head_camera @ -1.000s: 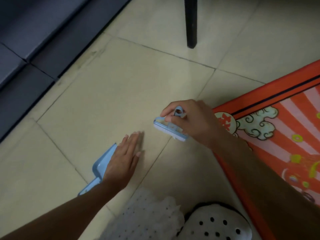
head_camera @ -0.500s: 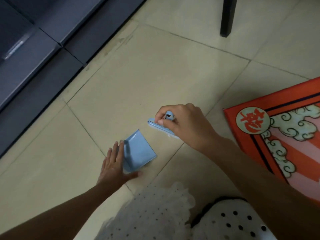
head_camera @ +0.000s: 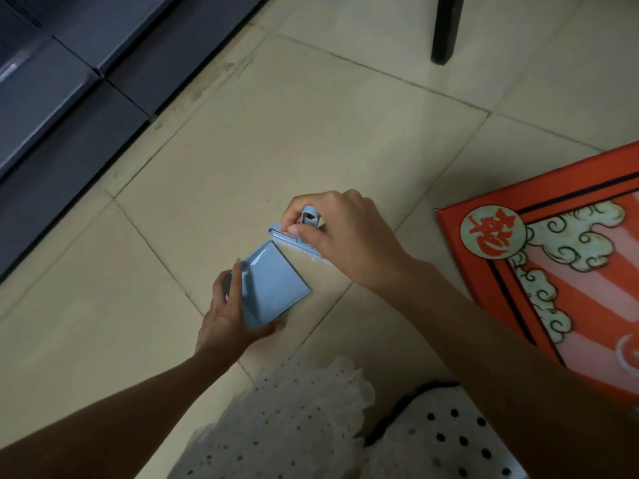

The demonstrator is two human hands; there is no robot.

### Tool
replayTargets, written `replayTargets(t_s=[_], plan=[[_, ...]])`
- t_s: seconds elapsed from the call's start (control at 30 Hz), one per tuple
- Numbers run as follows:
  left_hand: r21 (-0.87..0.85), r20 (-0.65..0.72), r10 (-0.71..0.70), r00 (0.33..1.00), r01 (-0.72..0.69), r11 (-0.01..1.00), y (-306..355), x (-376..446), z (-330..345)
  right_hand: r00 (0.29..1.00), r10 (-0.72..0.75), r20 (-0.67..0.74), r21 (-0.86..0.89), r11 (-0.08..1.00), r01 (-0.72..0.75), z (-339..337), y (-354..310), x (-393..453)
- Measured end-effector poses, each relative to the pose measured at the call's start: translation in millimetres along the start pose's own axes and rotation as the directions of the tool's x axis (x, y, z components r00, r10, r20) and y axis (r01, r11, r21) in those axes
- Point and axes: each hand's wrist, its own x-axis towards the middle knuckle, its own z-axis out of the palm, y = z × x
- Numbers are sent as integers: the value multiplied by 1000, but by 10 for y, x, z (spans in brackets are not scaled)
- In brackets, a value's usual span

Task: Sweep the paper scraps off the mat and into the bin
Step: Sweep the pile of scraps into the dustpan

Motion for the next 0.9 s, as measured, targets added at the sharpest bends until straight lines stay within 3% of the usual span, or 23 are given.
replayTargets(t_s=[0.2,0.33,0.53,0.73,0.9], plan=[[-10,-66,136,988,-137,990,559,298,78,971,129,-200,-25,990,-137,-419,291,-164],[-5,-68,306,950,-307,952,1078,527,115,907,199,-372,10,978,-210,-805,582,-333],[-31,-32,494,869,-495,869,1932,656,317,807,315,-499,33,938,-346,-1321,865,-640],[-22,59,676,734,-676,736,2670,516,612,704,349,-619,-1,895,-445,-1781,1011,-1186],[-70,77,822,564,-819,569,3290,268,838,571,376,-730,53,864,-501,-2115,1139,-1731]])
